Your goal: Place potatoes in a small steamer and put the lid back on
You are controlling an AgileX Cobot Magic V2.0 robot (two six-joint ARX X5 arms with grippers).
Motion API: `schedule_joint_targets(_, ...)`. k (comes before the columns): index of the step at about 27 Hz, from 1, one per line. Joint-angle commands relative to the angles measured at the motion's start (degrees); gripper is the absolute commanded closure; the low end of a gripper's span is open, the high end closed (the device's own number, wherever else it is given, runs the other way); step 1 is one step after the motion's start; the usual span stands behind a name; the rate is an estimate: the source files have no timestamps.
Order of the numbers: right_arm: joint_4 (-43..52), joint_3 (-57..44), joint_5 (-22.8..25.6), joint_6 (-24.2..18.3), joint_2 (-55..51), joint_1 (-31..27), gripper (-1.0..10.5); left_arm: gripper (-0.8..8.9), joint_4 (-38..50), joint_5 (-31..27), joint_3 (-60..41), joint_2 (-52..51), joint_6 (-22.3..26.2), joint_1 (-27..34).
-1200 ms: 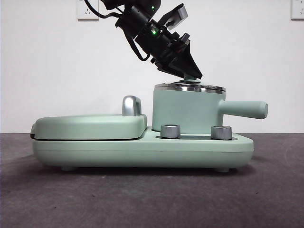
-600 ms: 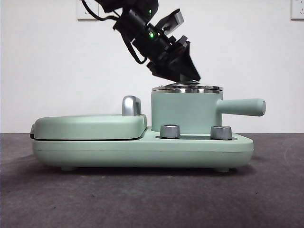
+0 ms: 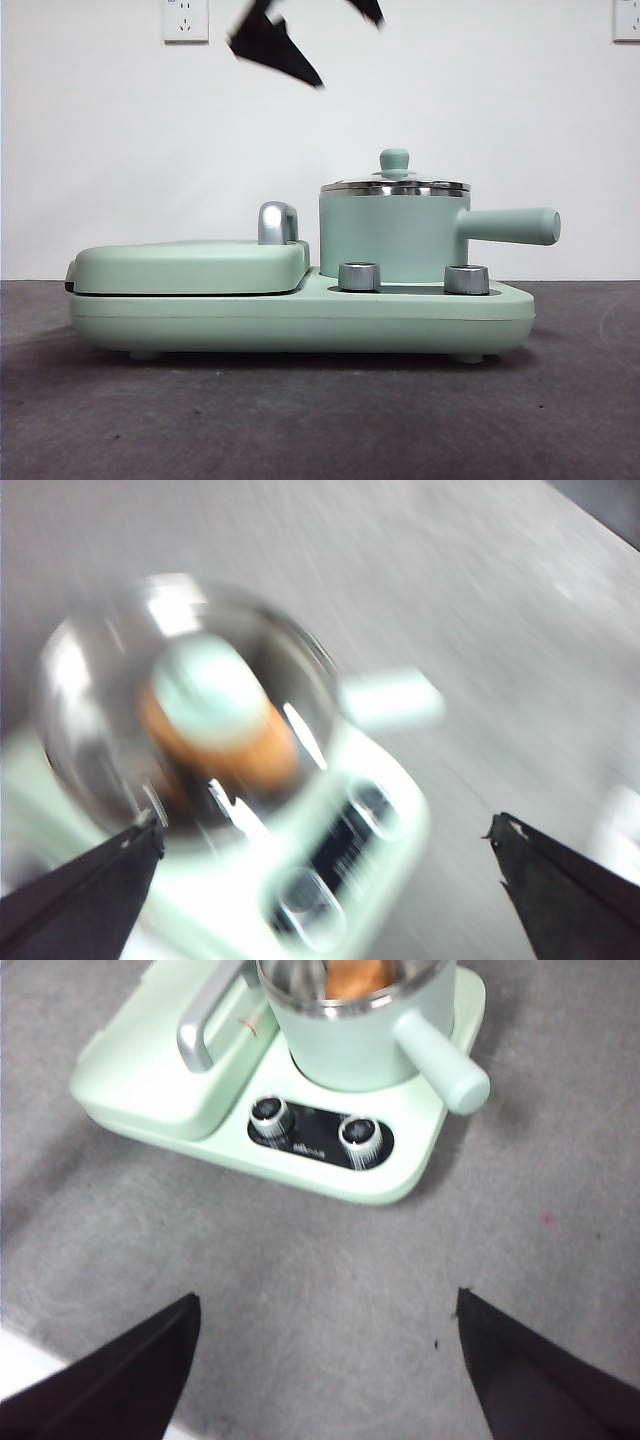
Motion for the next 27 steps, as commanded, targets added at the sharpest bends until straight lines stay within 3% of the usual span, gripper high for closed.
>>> schedule_joint_targets(1, 2.01, 0.46, -0.04, 0.37, 0.26, 0.39, 5.4, 2.84, -5.95, 0.66, 1.33, -1.73, -0.72, -0.68)
schedule_joint_targets(9, 2.58, 0.46, -0.17, 0.37, 0.26, 0.39, 5.4, 2.95, -18.32, 0.63, -0.63, -15.8, -2.82, -0.63)
schedule_joint_targets(21, 3.72, 0.46, -4.76, 0.35, 0.26, 0.39, 5.4, 3.25, -13.27, 0.59, -31.69, -43.98, -2.45, -0.87)
schedule_joint_targets(27, 5.16, 0.46, -6.73, 0.37, 0.28, 0.42, 5.4, 3.87, -7.39, -0.7, -44.61, -56.0, -5.38, 0.07)
